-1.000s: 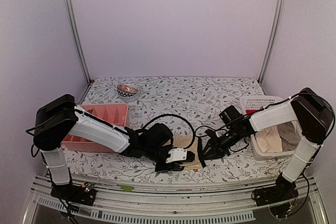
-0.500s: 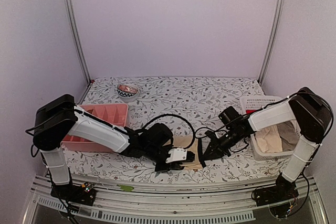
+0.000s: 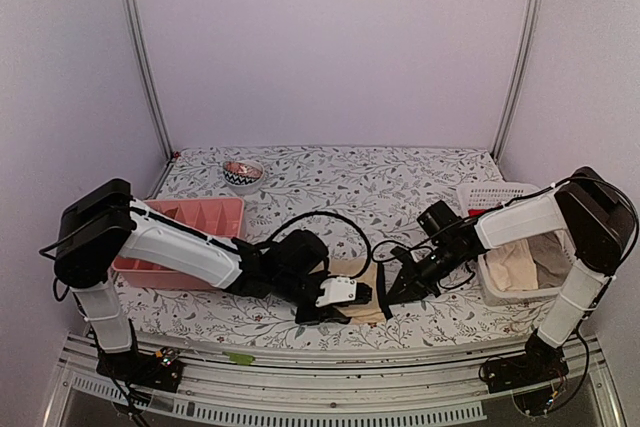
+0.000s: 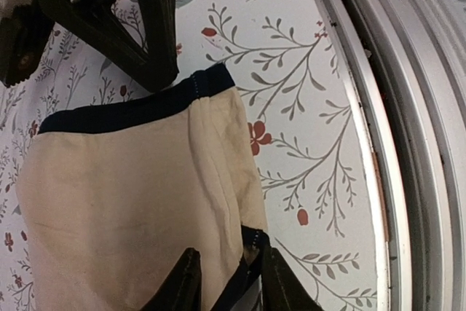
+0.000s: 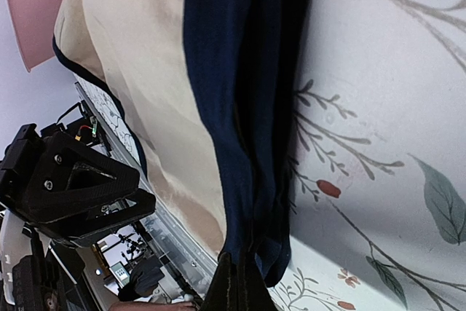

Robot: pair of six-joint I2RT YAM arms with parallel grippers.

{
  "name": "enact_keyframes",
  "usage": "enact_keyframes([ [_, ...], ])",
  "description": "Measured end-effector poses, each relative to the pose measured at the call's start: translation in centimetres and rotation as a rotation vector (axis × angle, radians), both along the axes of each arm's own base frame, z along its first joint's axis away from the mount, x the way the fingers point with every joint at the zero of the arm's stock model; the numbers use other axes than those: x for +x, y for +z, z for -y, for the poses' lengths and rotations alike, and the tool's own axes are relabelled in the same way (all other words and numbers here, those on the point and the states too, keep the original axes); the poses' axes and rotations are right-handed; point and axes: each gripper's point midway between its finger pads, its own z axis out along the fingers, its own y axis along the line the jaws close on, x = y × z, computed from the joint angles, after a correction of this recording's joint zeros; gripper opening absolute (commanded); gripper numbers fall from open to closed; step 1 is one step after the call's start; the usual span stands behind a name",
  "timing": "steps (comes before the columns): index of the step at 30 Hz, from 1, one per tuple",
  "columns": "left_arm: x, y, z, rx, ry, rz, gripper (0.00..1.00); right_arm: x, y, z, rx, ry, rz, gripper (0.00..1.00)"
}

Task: Roll the underwear
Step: Smooth out the underwear at the center of the board.

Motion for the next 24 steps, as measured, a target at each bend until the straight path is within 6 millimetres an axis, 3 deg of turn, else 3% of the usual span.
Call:
enact_keyframes([
  [7, 0.3, -0.8, -0.2, 0.027, 0.001, 0.008, 0.24, 0.0, 0.0, 0.0, -0.002, 0.004, 0.004, 0.00],
  [12, 0.2, -1.3, -0.3, 0.039, -0.009, 0.008, 0.17, 0.1, 0.1, -0.1, 0.004, 0.004, 0.001, 0.14],
  [24, 0.1, -1.2, -0.1, 0.032, -0.017, 0.003, 0.09, 0.8, -0.1, -1.0, 0.015, 0.009, -0.023, 0.24],
])
